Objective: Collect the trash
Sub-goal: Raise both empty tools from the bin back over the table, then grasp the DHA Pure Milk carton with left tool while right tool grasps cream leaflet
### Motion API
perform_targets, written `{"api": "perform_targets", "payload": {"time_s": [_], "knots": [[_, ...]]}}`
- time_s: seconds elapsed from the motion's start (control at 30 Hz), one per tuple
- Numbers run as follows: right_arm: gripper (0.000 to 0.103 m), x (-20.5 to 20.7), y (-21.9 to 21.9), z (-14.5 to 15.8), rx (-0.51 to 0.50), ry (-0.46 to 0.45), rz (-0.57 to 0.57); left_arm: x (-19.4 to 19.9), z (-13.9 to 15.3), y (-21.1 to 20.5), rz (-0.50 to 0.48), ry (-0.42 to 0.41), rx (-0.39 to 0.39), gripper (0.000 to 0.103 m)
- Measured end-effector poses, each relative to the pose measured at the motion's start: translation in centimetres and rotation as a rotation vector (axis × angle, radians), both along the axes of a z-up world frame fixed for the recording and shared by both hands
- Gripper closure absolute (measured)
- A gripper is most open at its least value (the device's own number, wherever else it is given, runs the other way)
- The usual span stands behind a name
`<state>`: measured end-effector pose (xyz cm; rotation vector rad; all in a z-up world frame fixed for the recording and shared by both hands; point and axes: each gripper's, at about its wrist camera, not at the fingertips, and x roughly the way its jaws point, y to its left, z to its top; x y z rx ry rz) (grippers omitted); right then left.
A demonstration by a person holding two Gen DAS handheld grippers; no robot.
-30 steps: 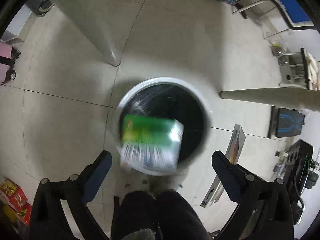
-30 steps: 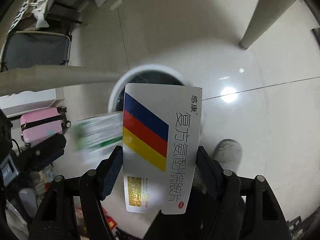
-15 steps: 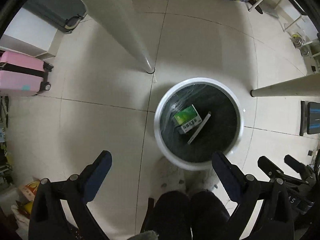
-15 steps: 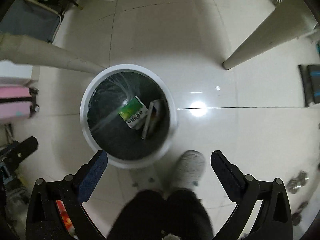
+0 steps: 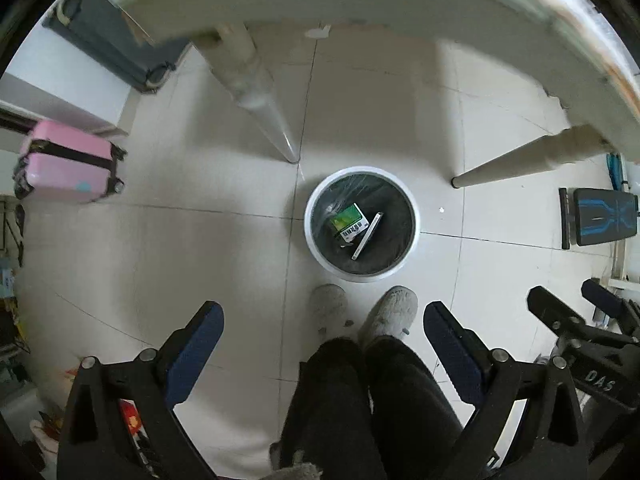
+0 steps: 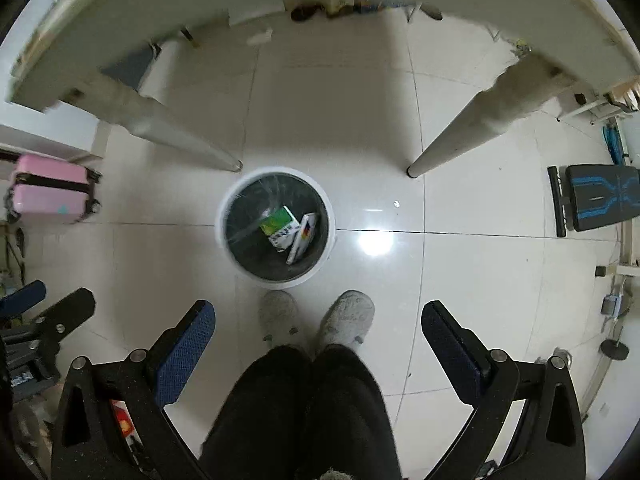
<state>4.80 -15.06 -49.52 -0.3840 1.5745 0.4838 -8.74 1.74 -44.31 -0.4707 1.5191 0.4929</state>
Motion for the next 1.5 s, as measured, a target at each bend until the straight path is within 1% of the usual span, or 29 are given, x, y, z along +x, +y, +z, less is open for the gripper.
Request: {"api": "perform_targets", "payload": {"time_s": [0.03,0.07,0.1,0.13,0.23,0.3,0.33,0.37,0.47,0.53,0.6,0.63,0.73,0.77,0.8,0.9,0.93,0.97,1.0,1.07,1.13,1.2,1.27,1.33,1.37,1.4,1.43,1.47,1.5], "knots": [[0.0,0.0,-0.2,1.7,0.005,-0.003,-0.004,-0.2,2.1,-0.1,-0.008,-0.013,0.003,0.001],[0.0,-0.1,-0.4,3.9,0.02,-0.008,-0.008,-0.4,3.5,-0.2,-0.014,-0.022,0.011,0.001],[0.0,-0.2,-0.4,5.3,0.026,-0.011,-0.009,-0.5,4.6,-0.2,-0.019,-0.033,0.018,0.001],[0.0,-0.2,-0.5,7.3,0.035,-0.016,-0.011,-0.6,6.3,-0.2,-0.024,-0.048,0.023,0.001],[0.0,-0.2,-0.6,11.9,0.07,-0.014,-0.031,-0.7,11.3,-0.2,-0.019,-0.101,0.041,0.001],[0.0,0.2,-0.5,15.2,0.108,-0.007,-0.061,-0.4,13.5,0.3,-0.009,-0.138,0.05,0.001],[0.0,0.6,-0.5,17.1,0.127,-0.01,-0.086,-0.1,15.1,0.6,-0.003,-0.169,0.068,0.001],[0.0,1.2,-0.5,19.1,0.158,-0.018,-0.116,0.4,16.1,1.0,0.004,-0.187,0.09,0.001],[0.0,3.1,-0.4,23.0,0.195,-0.05,-0.18,2.7,19.0,2.1,0.014,-0.237,0.162,0.001],[0.0,5.1,-0.1,24.7,0.2,-0.058,-0.199,4.9,20.7,2.9,-0.008,-0.267,0.21,0.0],[0.0,7.6,0.0,26.1,0.195,-0.069,-0.218,7.2,21.4,3.6,-0.017,-0.283,0.265,0.0],[0.0,8.7,0.1,26.3,0.192,-0.076,-0.225,8.5,21.5,4.0,-0.024,-0.287,0.275,0.0],[0.0,13.7,0.1,27.2,0.167,-0.111,-0.254,12.5,21.8,4.6,-0.047,-0.29,0.299,0.0],[0.0,16.2,0.0,27.0,0.157,-0.113,-0.268,14.5,21.6,4.6,-0.076,-0.282,0.311,0.0],[0.0,17.7,-0.3,26.9,0.154,-0.109,-0.278,16.0,21.5,4.5,-0.1,-0.273,0.32,0.0],[0.0,24.9,0.1,25.2,0.14,-0.09,-0.294,23.5,19.9,3.8,-0.22,-0.227,0.383,0.0],[0.0,26.9,0.4,24.4,0.139,-0.091,-0.29,26.0,19.3,3.8,-0.255,-0.207,0.392,0.0],[0.0,29.8,0.7,23.4,0.127,-0.093,-0.282,27.9,18.9,4.0,-0.281,-0.193,0.38,0.0],[0.0,32.1,0.8,22.9,0.118,-0.095,-0.279,30.2,18.0,4.2,-0.316,-0.174,0.344,0.0],[0.0,36.2,1.5,21.0,0.111,-0.098,-0.273,35.3,15.1,5.4,-0.366,-0.116,0.253,0.0],[0.0,40.2,2.4,18.8,0.072,-0.094,-0.258,39.3,12.3,6.2,-0.432,-0.05,0.193,0.0],[0.0,44.0,3.3,16.6,0.061,-0.074,-0.252,42.2,10.2,6.6,-0.497,0.004,0.179,0.001],[0.0,47.5,4.4,14.4,0.035,-0.058,-0.253,44.2,8.7,6.7,-0.55,0.032,0.16,0.001],[0.0,49.5,5.3,12.9,0.033,-0.036,-0.26,45.6,7.3,6.7,-0.589,0.061,0.123,0.001],[0.0,50.8,5.9,12.0,0.034,-0.025,-0.267,46.2,6.7,6.6,-0.604,0.071,0.108,0.004],[0.0,51.9,6.5,11.1,0.025,-0.019,-0.271,46.6,6.3,6.7,-0.604,0.08,0.102,0.02],[0.0,52.9,7.1,10.4,0.019,-0.017,-0.275,46.9,5.9,6.9,-0.59,0.088,0.09,0.042],[0.0,53.8,7.8,9.8,0.014,-0.018,-0.275,47.1,5.6,7.5,-0.553,0.095,0.065,0.05],[0.0,54.2,8.2,9.4,0.01,-0.02,-0.277,47.1,5.6,8.2,-0.5,0.085,0.037,0.05]]}}
